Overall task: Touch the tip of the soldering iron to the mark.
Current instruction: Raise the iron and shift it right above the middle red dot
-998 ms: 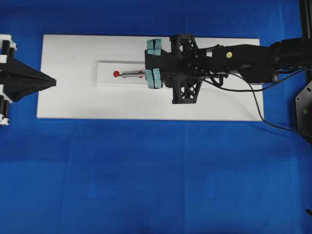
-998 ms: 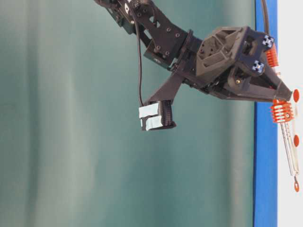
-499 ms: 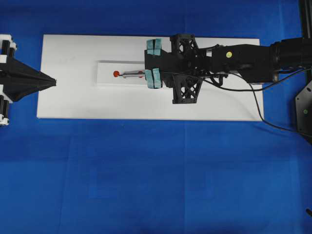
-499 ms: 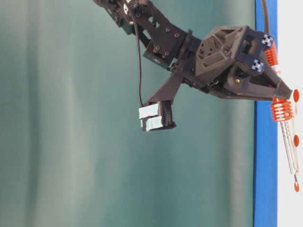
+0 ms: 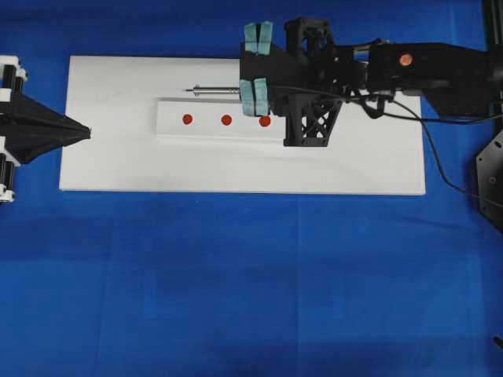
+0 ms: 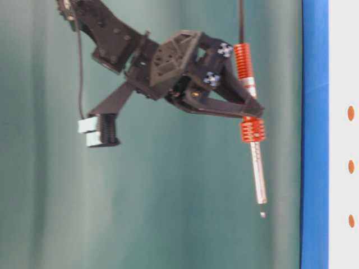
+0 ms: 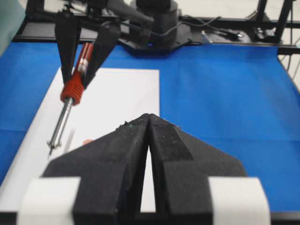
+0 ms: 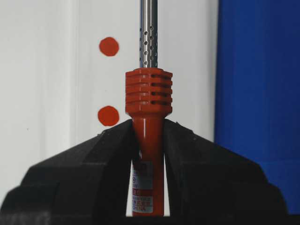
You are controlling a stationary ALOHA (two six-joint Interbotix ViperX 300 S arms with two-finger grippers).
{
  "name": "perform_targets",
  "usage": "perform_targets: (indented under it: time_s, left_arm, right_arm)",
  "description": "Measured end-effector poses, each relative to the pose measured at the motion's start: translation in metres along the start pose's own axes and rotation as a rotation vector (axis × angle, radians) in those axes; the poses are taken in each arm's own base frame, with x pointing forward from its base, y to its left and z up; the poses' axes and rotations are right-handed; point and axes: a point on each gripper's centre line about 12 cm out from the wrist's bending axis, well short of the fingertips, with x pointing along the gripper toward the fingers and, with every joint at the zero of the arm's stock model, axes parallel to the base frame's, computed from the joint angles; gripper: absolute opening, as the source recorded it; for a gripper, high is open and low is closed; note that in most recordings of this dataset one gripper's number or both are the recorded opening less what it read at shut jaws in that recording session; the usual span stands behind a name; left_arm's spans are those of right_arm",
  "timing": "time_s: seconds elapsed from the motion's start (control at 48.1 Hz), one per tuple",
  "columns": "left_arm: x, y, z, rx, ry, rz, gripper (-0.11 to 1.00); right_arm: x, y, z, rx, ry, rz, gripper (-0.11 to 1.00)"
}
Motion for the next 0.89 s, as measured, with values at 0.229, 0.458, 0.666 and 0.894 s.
perform_targets:
  time_s: [0.229,0.458,0.666,0.894]
  left_arm:
    - [0.000,0.000,0.000,0.000,0.000,0.000,0.00]
    - [0.000,0.000,0.000,0.000,0.000,0.000,0.00]
    - [0.000,0.000,0.000,0.000,0.000,0.000,0.00]
    - [0.000,0.000,0.000,0.000,0.000,0.000,0.00]
  right_arm:
    - [-0.003,-0.001,0.001,0.000,-0.002,-0.003,0.07]
    - [-0.004,-0.001,0.000,0.000,0.002,-0.003,0.07]
    - [-0.013,-0.002,-0.018,0.005,0.020,-0.004,0.07]
    - [-0.027,-0.005,-0.043,0.015,0.034,-0.009,0.07]
